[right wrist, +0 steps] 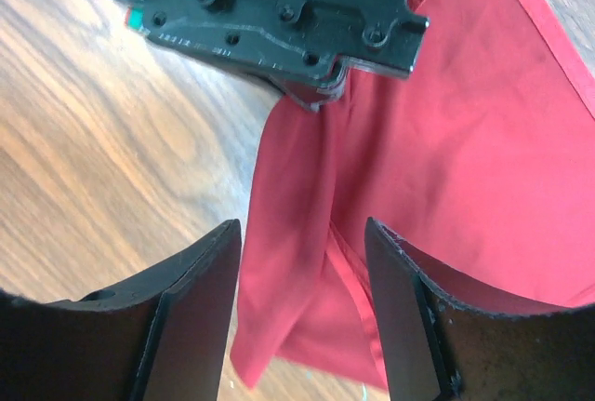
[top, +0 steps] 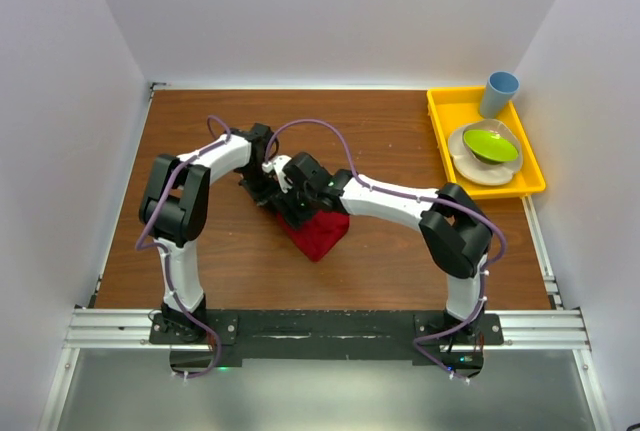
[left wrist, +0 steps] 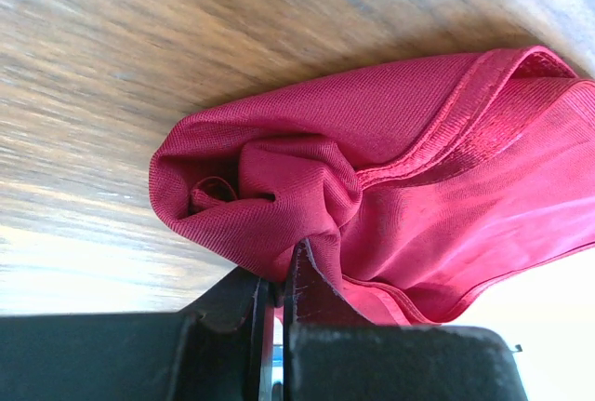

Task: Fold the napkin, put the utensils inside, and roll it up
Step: Roll the napkin with the utensil

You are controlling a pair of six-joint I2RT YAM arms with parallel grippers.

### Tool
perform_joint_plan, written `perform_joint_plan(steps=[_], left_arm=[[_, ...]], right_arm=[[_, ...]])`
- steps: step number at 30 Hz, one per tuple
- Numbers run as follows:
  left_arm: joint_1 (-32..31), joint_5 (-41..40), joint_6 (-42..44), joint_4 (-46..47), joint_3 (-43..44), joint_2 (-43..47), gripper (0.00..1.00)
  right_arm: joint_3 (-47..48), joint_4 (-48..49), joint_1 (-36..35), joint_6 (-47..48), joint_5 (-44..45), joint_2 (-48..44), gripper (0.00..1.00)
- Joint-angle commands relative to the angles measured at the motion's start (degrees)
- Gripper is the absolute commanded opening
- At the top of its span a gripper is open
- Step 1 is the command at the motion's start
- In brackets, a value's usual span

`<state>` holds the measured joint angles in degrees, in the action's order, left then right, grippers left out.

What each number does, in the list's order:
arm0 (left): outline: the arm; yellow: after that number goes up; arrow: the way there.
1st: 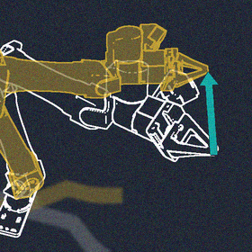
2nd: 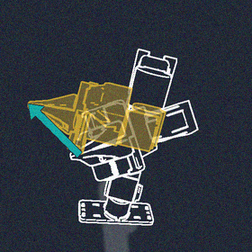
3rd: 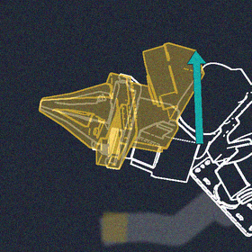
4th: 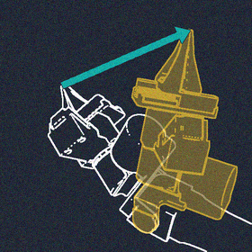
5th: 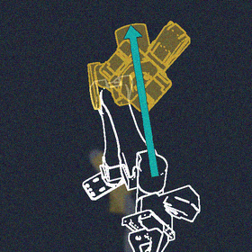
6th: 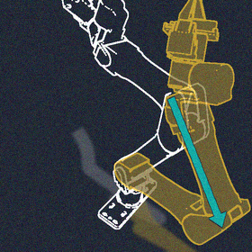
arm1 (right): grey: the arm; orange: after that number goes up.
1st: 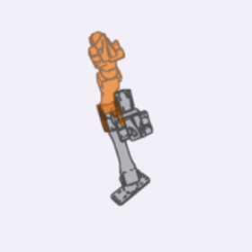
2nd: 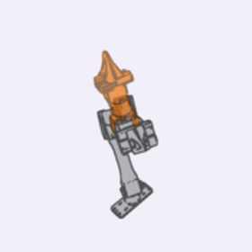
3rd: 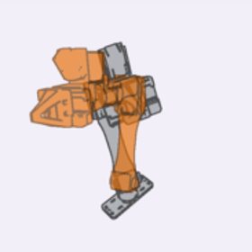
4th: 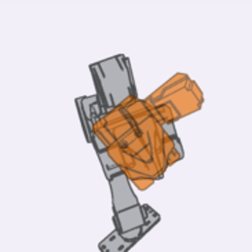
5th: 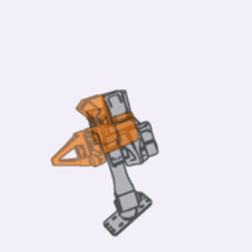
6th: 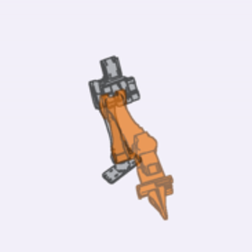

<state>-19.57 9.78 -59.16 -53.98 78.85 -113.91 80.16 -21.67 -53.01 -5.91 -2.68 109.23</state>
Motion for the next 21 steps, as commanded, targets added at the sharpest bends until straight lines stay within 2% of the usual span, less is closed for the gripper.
perform_joint_plan(steps=[1, 4, 7, 9, 10, 14, 21], left_arm=[[0.1, -1.0, -1.1, -2.4, -2.3, -1.6, 0.0], [0.1, -0.6, -1.9, -2.1, -2.6, -1.1, 0.0], [0.2, -0.3, -2.5, -1.8, -3.1, -0.9, 0.0], [0.2, 0.2, -3.0, -1.6, -3.3, -0.6, 0.0], [0.2, 0.3, -2.9, -1.4, -3.3, -0.5, 0.0], [0.3, 0.3, -2.9, -1.5, -3.4, -0.3, 0.0], [0.5, 2.1, -2.8, -1.1, -4.2, 0.2, 0.0]], right_arm=[[-3.6, 9.0, -1.6, -1.6, 1.7, -0.2, 0.59], [-4.3, 9.9, -3.1, -1.7, 2.6, 0.4, 0.54], [-5.3, 10.8, -4.4, -1.5, 3.8, 1.2, 0.43], [-5.9, 11.0, -4.8, -1.8, 3.9, 1.7, 0.41], [-6.1, 10.9, -4.7, -1.8, 4.7, 2.0, 0.41], [-8.3, 12.5, -5.0, -1.6, 7.8, 2.0, 0.52], [-12.2, 14.8, -6.7, 1.9, 16.6, 3.4, 0.55]])
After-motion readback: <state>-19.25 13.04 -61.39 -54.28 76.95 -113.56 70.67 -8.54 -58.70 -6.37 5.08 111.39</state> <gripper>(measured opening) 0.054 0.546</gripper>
